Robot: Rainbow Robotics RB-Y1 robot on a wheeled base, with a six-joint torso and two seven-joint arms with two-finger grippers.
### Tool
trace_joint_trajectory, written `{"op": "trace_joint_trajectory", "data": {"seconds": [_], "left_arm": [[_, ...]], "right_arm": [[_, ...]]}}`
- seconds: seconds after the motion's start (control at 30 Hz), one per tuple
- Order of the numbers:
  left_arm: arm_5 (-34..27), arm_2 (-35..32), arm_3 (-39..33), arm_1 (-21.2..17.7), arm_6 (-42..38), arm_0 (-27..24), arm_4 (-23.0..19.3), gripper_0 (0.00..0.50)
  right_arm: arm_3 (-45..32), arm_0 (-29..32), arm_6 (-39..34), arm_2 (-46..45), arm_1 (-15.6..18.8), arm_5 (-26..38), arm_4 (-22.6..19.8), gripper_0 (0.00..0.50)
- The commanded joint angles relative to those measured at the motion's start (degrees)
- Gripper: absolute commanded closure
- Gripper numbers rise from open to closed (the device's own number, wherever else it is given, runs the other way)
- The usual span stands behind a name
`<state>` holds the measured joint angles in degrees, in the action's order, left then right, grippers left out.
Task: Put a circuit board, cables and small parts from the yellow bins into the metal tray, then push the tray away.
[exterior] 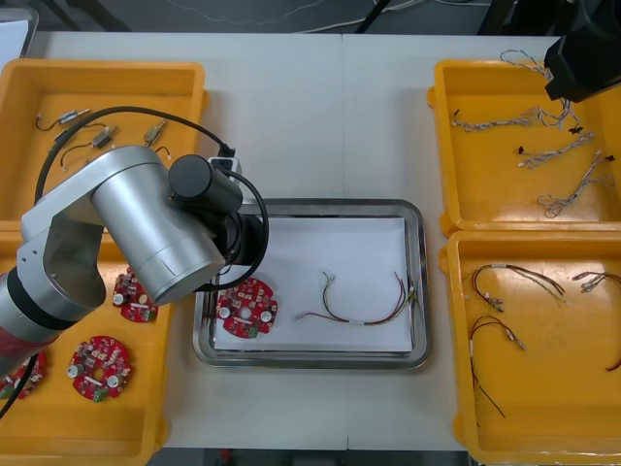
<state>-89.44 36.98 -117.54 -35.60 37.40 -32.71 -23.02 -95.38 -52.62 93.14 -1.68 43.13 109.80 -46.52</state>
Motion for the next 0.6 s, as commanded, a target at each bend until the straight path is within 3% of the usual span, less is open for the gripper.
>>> {"op": "trace_joint_trajectory", "data": {"seconds": [0.03, 0.6], "left_arm": [[2.3, 2.0, -0.4, 1.3, -6.0, -2.3, 0.3, 0.500], [6.7, 4.4, 1.3, 1.3, -9.5, -2.3, 1.7, 0.500]], "right_arm": [[-7.3, 3.6, 2.0, -2.1, 2.4, 0.2, -3.0, 0.500], [-24.7, 13.0, 2.6, -2.2, 2.8, 0.2, -7.6, 0.500]]}}
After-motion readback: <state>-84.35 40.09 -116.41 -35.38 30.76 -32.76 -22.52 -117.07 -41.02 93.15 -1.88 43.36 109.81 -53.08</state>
